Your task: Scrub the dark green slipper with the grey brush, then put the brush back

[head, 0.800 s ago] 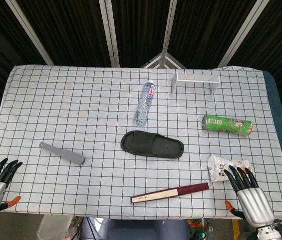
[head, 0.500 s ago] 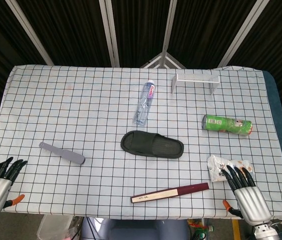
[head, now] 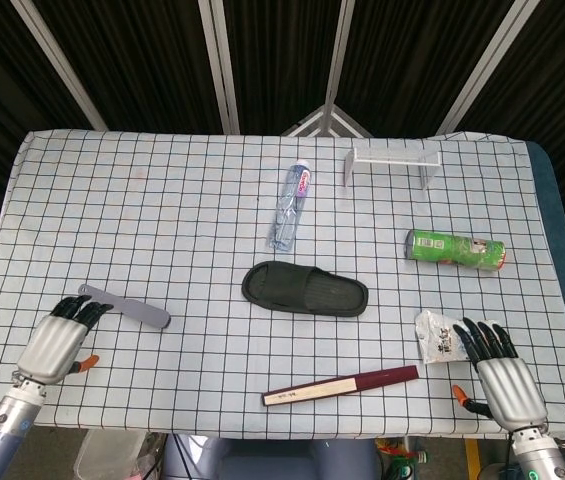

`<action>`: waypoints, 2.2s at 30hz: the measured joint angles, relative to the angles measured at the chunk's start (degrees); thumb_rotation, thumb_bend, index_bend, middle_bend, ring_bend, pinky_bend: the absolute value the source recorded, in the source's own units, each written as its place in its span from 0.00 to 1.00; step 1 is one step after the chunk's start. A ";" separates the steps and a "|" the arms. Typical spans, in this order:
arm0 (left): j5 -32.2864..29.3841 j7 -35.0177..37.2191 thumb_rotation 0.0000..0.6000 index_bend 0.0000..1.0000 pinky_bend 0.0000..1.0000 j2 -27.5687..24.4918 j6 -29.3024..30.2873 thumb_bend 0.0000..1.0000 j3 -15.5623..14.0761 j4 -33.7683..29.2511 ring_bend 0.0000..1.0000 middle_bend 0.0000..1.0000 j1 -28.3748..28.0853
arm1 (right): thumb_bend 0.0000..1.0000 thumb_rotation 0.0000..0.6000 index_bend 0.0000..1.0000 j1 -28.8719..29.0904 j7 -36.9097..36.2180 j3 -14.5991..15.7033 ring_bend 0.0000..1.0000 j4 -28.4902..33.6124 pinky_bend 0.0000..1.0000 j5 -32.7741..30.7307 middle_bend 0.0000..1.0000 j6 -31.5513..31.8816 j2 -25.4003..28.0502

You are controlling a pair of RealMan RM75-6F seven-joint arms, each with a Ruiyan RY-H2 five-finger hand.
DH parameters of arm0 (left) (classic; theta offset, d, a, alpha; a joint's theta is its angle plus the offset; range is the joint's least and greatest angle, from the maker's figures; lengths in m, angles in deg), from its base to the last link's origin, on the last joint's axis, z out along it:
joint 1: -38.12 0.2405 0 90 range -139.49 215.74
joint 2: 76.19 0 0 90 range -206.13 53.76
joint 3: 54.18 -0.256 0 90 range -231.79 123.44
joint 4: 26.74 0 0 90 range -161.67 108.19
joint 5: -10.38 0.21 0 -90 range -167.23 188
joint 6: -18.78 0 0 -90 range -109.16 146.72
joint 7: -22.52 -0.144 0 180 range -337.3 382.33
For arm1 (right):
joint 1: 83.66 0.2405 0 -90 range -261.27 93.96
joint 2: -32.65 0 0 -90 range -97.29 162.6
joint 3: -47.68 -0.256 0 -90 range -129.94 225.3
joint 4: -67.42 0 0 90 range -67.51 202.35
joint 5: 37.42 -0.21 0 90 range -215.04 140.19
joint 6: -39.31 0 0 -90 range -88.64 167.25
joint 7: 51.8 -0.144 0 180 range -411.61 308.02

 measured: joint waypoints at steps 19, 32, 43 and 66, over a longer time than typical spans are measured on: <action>-5.11 -2.09 1.00 0.27 0.24 9.82 -9.03 0.30 2.78 9.03 0.19 0.30 -8.37 | 0.35 0.87 0.00 0.73 -2.58 -0.99 0.00 -0.56 0.00 -3.17 0.00 -0.10 1.35; -7.06 -0.04 1.00 0.31 0.25 11.48 -11.01 0.35 2.41 12.64 0.21 0.34 -10.37 | 0.35 0.87 0.00 1.31 -1.87 -1.10 0.00 -0.81 0.00 -4.43 0.00 -0.75 0.93; -8.03 0.92 1.00 0.36 0.26 12.33 -11.95 0.44 1.94 13.58 0.23 0.39 -11.76 | 0.35 0.87 0.00 1.52 -1.96 -1.12 0.00 -0.93 0.00 -4.88 0.00 -0.65 0.97; -8.03 3.53 1.00 0.56 0.52 12.33 -9.15 0.65 1.74 14.13 0.42 0.59 -12.53 | 0.35 0.87 0.00 1.97 -1.25 -0.83 0.00 -1.08 0.00 -5.49 0.00 -0.98 0.64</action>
